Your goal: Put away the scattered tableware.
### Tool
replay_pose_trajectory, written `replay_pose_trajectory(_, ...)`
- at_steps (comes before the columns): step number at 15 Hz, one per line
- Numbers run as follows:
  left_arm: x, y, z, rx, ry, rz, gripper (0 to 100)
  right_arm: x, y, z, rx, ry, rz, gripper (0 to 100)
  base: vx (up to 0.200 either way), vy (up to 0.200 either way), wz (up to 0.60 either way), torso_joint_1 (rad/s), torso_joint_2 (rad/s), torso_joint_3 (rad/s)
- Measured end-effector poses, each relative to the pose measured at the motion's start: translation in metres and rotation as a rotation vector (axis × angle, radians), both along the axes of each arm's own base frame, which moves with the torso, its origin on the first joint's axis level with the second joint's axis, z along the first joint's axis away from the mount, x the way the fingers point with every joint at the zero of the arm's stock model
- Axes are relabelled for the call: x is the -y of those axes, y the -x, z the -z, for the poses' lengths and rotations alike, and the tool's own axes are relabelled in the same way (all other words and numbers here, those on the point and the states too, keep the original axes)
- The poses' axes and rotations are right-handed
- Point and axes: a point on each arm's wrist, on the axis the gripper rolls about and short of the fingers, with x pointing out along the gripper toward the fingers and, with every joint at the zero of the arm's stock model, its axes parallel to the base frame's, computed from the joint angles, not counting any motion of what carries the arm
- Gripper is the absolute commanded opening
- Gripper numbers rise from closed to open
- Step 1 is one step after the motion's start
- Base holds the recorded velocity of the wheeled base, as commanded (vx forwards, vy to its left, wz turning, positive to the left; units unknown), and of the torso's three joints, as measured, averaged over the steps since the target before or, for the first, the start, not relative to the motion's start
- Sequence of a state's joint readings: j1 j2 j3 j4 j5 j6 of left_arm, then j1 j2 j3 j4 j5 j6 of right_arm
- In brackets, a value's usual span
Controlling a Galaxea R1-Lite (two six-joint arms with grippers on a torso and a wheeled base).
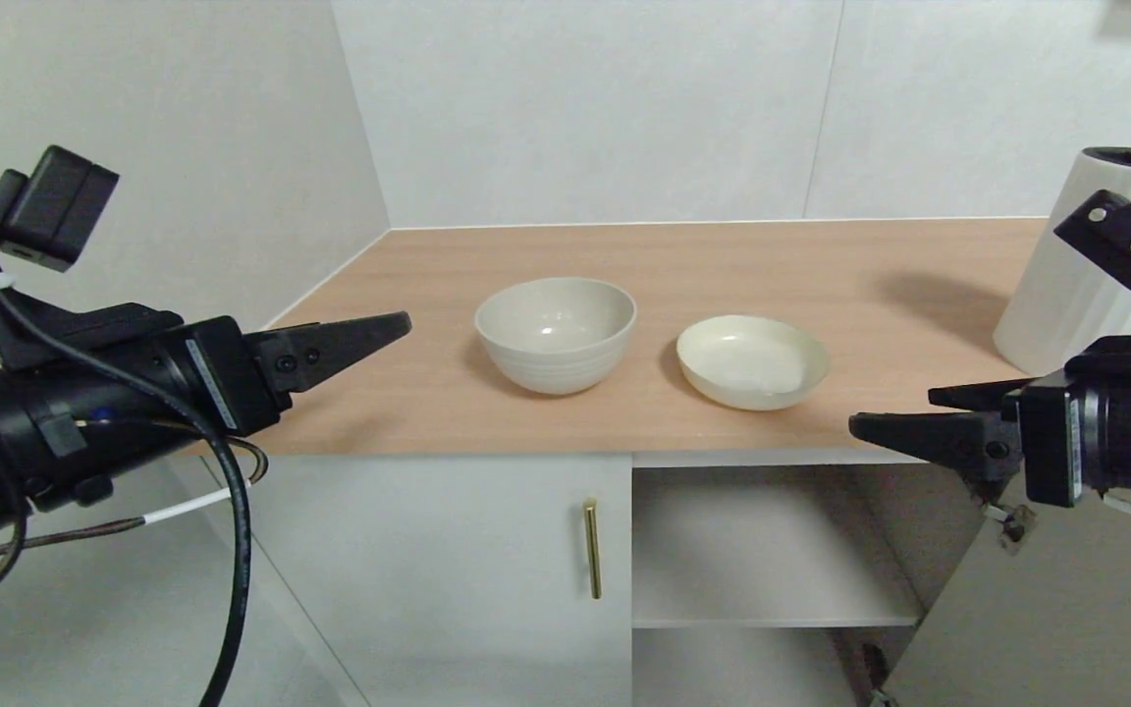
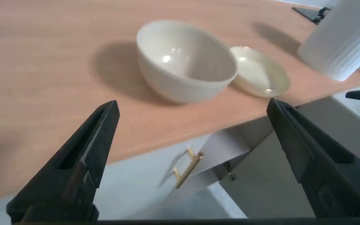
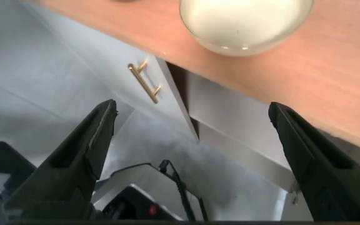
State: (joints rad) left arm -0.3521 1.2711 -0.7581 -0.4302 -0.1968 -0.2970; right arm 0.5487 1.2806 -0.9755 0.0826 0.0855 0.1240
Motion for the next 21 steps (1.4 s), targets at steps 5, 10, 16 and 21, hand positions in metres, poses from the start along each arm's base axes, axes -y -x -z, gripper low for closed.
replay_pose_trajectory(5, 0.004, -0.011, 0.006, -0.052, -0.019, 0.000, 100, -0.003, -0.006, 0.001, 0.019, 0.001, -0.001, 100, 0.000, 0.000, 0.00, 0.158, -0.39, -0.233)
replay_pose_trajectory(10, 0.009, -0.032, 0.000, -0.262, -0.094, -0.009, 100, -0.014, -0.043, -0.001, 0.059, -0.061, 0.077, 100, 0.000, 0.000, 0.00, 0.014, -0.03, -0.019)
replay_pose_trajectory(16, 0.022, -0.070, -0.003, -0.443, 0.105, -0.072, 100, -0.021, -0.078, 0.011, -0.011, -0.051, 0.259, 100, 0.000, 0.000, 0.00, 0.000, 0.00, 0.000)
replay_pose_trajectory(21, 0.045, -0.105, 0.019, -0.512, 0.135, -0.229, 100, -0.025, -0.090, 0.025, -0.053, -0.007, 0.293, 100, 0.000, 0.000, 0.00, 0.000, 0.00, 0.000)
